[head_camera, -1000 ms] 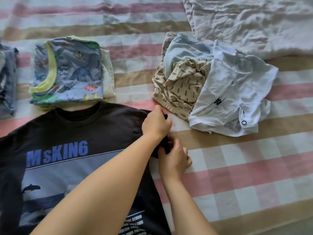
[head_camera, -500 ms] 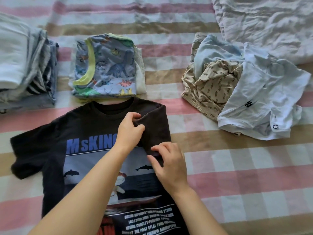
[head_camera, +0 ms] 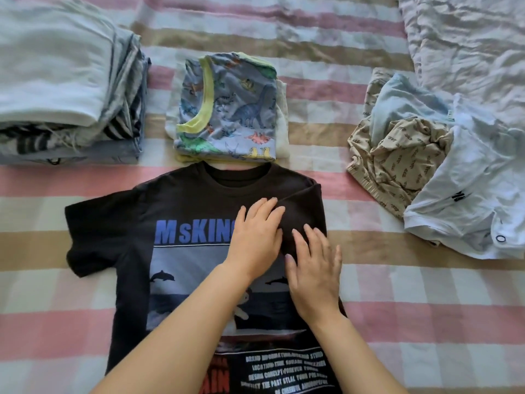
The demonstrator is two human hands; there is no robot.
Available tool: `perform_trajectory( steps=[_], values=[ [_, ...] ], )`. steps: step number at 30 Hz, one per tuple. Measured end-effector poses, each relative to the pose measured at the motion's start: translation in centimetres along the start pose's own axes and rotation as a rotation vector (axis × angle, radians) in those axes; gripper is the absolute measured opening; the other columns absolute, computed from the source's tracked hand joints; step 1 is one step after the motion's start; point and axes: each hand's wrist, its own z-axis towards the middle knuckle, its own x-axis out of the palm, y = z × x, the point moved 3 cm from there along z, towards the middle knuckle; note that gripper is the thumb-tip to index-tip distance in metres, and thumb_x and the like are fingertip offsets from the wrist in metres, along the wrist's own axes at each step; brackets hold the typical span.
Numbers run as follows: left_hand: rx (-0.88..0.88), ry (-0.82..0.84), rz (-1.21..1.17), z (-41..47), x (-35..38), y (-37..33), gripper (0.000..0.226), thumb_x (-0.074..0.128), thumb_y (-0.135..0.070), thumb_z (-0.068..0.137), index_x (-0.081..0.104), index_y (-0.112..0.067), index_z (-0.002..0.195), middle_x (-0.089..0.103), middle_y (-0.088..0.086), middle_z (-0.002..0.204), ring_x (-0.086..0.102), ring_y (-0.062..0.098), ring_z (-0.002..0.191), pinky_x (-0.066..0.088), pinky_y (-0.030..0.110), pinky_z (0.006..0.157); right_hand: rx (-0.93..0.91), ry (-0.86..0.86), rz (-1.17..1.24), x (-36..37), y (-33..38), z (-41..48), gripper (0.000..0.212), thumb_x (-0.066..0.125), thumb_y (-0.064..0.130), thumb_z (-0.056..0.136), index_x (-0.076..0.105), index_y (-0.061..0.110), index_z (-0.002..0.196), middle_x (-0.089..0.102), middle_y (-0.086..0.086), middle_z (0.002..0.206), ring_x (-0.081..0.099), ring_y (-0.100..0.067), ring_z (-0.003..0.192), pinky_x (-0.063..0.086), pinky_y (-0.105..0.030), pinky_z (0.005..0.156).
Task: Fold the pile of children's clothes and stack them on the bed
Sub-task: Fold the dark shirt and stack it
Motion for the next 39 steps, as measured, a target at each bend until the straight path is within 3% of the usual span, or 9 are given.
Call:
perform_trajectory(
  steps=[3,7,12,15,22,26,33,36,39],
  values=[
    [-0.12,-0.185,-0.145,-2.7,-4.1,3.5,0.039,0.048,-0.009,0.082,0.059,-0.006,0.12,0.056,0.01,0.123,0.048,0.03,0.116,0.041,0.043,0.094,-0.218,-0.147,0.082,-1.0,4.2,0.5,0.036,0.062,0.015,0.077,0.064,0.01,0.113,0.061,-0.01,0.116,0.058,-0.03,0.108,0.048,-0.052,0.089],
    [-0.356,-0.316,-0.131,-7.2,-8.4,10.4,0.037,0.047,-0.01,0.079,0.063,-0.004,0.112,0.059,0.012,0.11,0.05,0.032,0.103,0.043,0.044,0.086,-0.408,-0.05,0.193,-0.4,11.3,2.3,0.024,0.062,0.003,0.074,0.069,0.007,0.097,0.066,-0.009,0.096,0.061,-0.032,0.086,0.053,-0.043,0.065],
    [-0.616,-0.401,-0.11,-12.2,-11.2,18.3,0.036,0.055,0.002,0.08,0.059,0.0,0.116,0.054,0.02,0.116,0.046,0.038,0.107,0.034,0.041,0.095,-0.57,0.097,0.157,2.8,19.9,4.7,0.027,0.054,0.008,0.086,0.065,0.008,0.11,0.062,-0.01,0.108,0.053,-0.034,0.1,0.049,-0.044,0.073],
    [-0.729,-0.428,-0.194,-14.1,-11.6,20.9,0.041,0.056,-0.004,0.084,0.05,-0.001,0.123,0.048,0.019,0.122,0.04,0.033,0.115,0.03,0.034,0.097,-0.639,0.106,0.117,4.7,24.0,6.1,0.032,0.051,0.013,0.089,0.06,0.013,0.12,0.057,-0.007,0.118,0.046,-0.028,0.11,0.045,-0.04,0.081],
    [-0.951,-0.479,-0.772,-15.5,-10.1,21.7,0.054,0.071,-0.028,0.079,0.044,-0.009,0.122,0.051,-0.005,0.099,0.049,0.008,0.085,0.037,0.003,0.059,-0.613,0.112,-0.138,8.5,30.4,10.0,0.041,0.05,0.033,0.092,0.047,0.021,0.131,0.048,-0.002,0.132,0.036,-0.026,0.125,0.027,-0.039,0.101],
    [-1.021,-0.466,-0.798,-15.2,-9.8,22.5,0.038,0.076,-0.023,0.074,0.048,-0.017,0.099,0.057,-0.006,0.088,0.055,0.013,0.08,0.041,0.018,0.059,-0.587,0.216,-0.167,9.3,32.0,11.3,0.036,0.058,0.034,0.087,0.054,0.02,0.12,0.053,-0.004,0.126,0.04,-0.028,0.12,0.027,-0.042,0.096],
    [-0.871,-0.523,-0.825,-15.7,-10.8,21.3,0.019,0.071,-0.01,0.076,0.059,-0.022,0.084,0.062,-0.008,0.075,0.061,0.013,0.074,0.047,0.018,0.063,-0.595,0.328,0.03,6.7,31.3,12.5,0.022,0.066,0.023,0.081,0.063,0.018,0.103,0.056,-0.002,0.108,0.041,-0.029,0.113,0.034,-0.04,0.095],
    [-0.665,-0.658,-0.663,-15.6,-11.8,18.9,0.019,0.068,-0.002,0.075,0.065,-0.014,0.088,0.063,-0.001,0.082,0.058,0.012,0.074,0.047,0.018,0.068,-0.603,0.325,0.177,4.1,29.1,12.4,0.018,0.07,0.016,0.078,0.066,0.018,0.096,0.05,0.003,0.097,0.04,-0.023,0.102,0.033,-0.029,0.087],
    [-0.412,-0.628,-0.437,-14.3,-12.0,15.9,0.028,0.066,0.008,0.071,0.067,-0.006,0.095,0.06,0.004,0.086,0.057,0.015,0.076,0.048,0.02,0.069,-0.587,0.291,0.26,1.4,25.6,12.4,0.025,0.069,0.005,0.075,0.064,0.029,0.08,0.05,0.004,0.09,0.038,-0.019,0.093,0.026,-0.02,0.078]
  ],
)
